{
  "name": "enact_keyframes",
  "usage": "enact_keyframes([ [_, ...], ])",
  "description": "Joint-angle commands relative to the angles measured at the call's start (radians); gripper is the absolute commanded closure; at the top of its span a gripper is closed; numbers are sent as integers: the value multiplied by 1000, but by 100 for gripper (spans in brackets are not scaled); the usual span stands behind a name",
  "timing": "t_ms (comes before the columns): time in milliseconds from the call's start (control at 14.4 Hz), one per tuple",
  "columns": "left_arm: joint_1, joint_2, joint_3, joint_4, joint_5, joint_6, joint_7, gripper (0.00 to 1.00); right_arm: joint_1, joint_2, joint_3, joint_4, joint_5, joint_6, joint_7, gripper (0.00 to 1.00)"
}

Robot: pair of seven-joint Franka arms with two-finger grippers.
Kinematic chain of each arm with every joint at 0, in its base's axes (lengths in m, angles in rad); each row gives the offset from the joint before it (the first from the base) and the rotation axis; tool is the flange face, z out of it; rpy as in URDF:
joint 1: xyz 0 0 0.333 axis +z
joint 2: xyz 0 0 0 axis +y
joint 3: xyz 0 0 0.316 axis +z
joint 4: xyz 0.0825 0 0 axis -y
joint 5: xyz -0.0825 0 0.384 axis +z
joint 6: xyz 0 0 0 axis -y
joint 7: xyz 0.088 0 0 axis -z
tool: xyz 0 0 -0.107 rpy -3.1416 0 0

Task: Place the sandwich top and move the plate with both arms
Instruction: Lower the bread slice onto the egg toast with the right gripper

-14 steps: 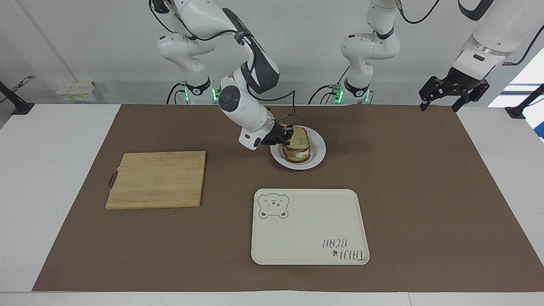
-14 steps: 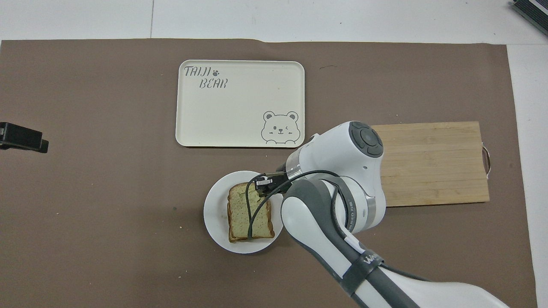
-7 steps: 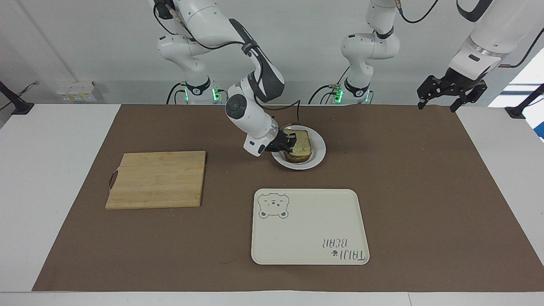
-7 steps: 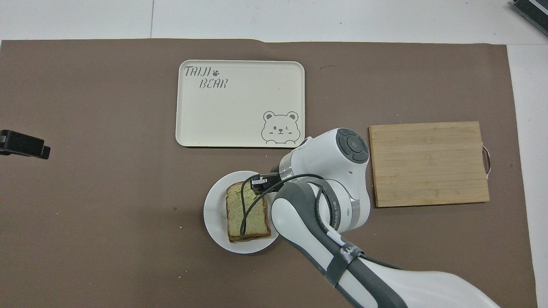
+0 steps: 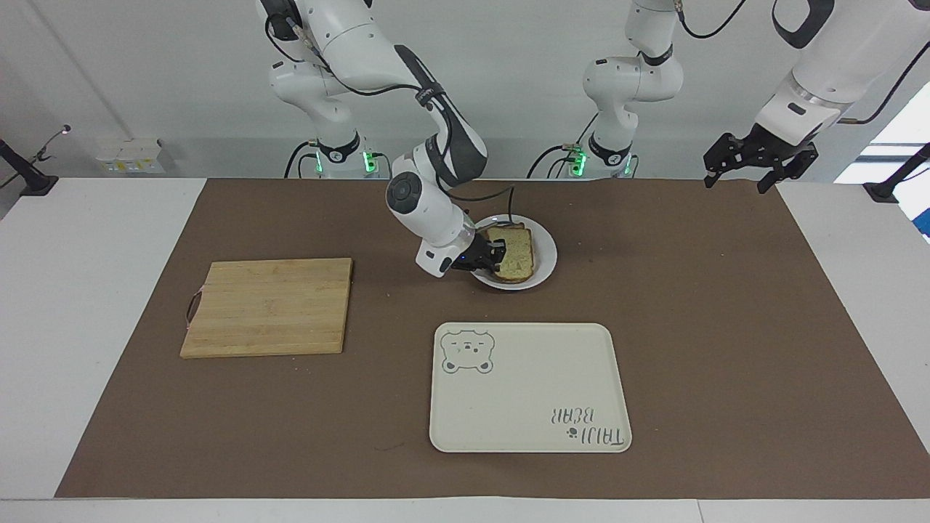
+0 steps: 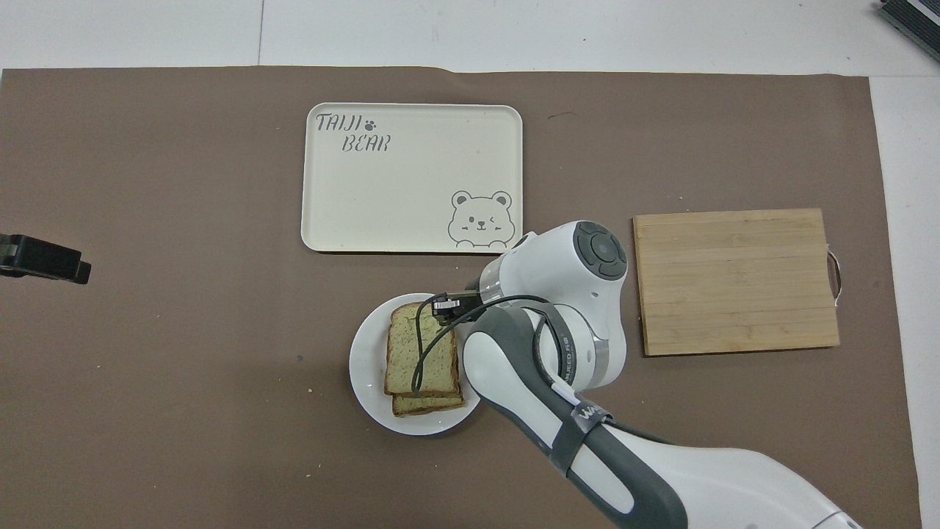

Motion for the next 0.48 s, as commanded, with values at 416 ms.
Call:
enact_keyframes([
  [416, 32, -77, 9, -271, -253, 170, 108, 0, 10, -20, -10, 29, 14, 7, -15, 0],
])
